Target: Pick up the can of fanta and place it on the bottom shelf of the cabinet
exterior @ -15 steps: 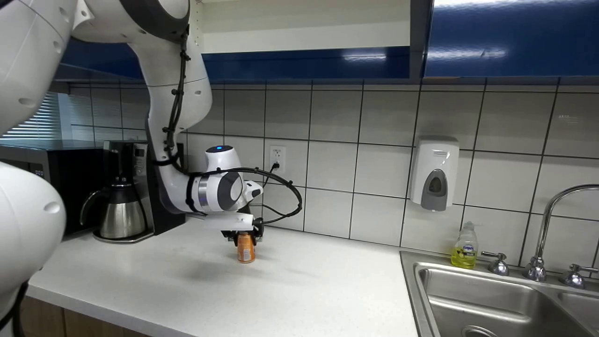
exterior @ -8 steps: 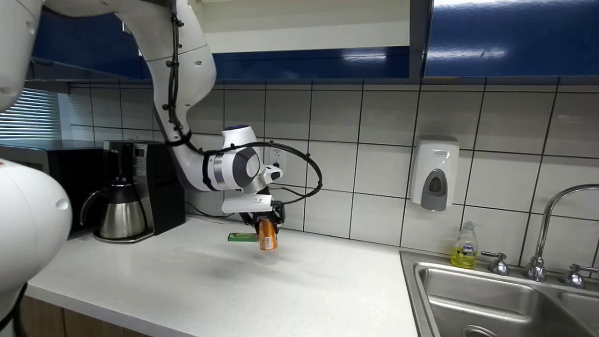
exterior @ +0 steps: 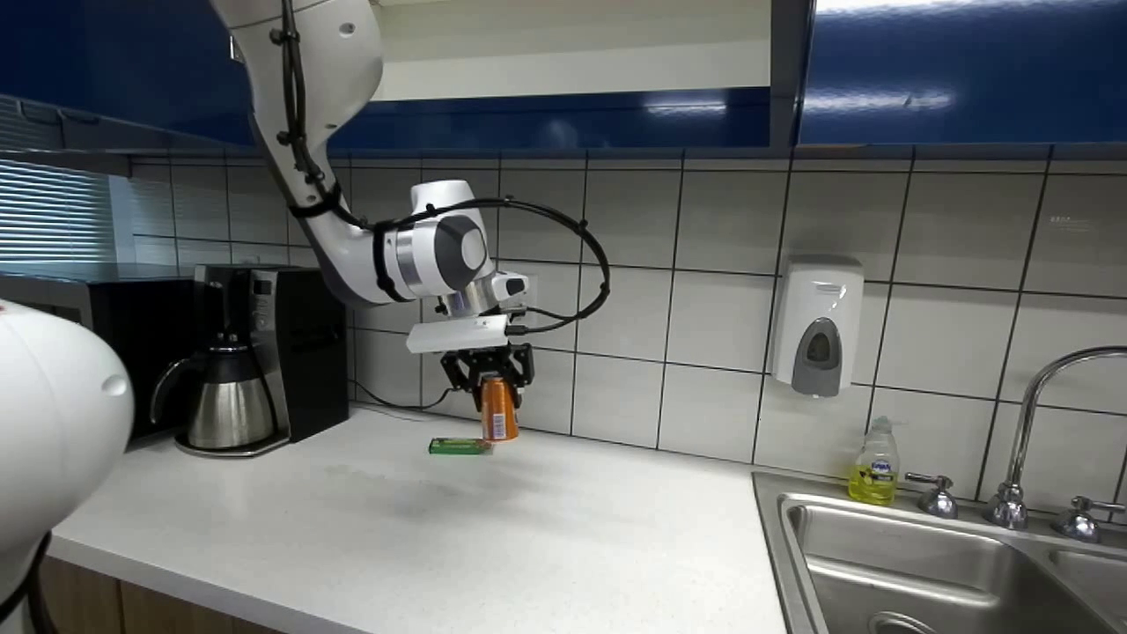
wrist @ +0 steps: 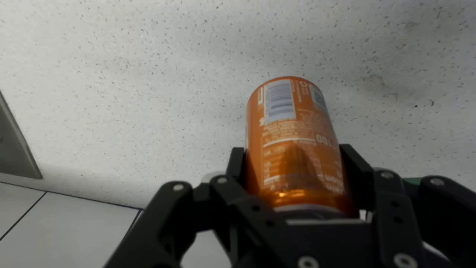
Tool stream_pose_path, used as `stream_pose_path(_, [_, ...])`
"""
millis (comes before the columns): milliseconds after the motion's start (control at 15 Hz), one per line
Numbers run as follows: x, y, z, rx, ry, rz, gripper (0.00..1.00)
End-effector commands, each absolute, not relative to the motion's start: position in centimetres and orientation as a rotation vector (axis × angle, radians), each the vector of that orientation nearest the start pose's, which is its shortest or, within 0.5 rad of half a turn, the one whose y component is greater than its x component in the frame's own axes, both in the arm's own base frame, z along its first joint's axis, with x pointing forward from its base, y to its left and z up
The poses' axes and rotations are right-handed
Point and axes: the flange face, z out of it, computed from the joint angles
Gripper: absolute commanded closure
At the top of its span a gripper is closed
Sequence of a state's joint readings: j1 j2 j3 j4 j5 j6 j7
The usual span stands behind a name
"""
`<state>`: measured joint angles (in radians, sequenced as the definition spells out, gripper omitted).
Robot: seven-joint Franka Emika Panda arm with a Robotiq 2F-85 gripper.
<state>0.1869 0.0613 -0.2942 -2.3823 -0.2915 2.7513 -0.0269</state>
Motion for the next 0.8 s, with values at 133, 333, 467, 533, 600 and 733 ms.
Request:
stream_pose_path(133, [48.5, -2.9, 38.6, -3.277, -0.279, -0.482, 0.61])
stream_pose_path(333, [46.8, -2.5, 41.9, -3.266, -0.254, -0.499, 0.61])
stream_pose_path(467, [45.9, -2.5, 44.5, -3.255, -0.223, -0.525, 0.61])
stream_pose_path(533, [45.5, -2.5, 45.9, -3.250, -0.204, -0.541, 0.61])
stream_pose_path(600, [45.1, -2.4, 47.4, -3.244, -0.185, -0.556, 0.61])
stream_pose_path(733, [44.2, -2.4, 50.3, -3.234, -0.156, -0.587, 0.61])
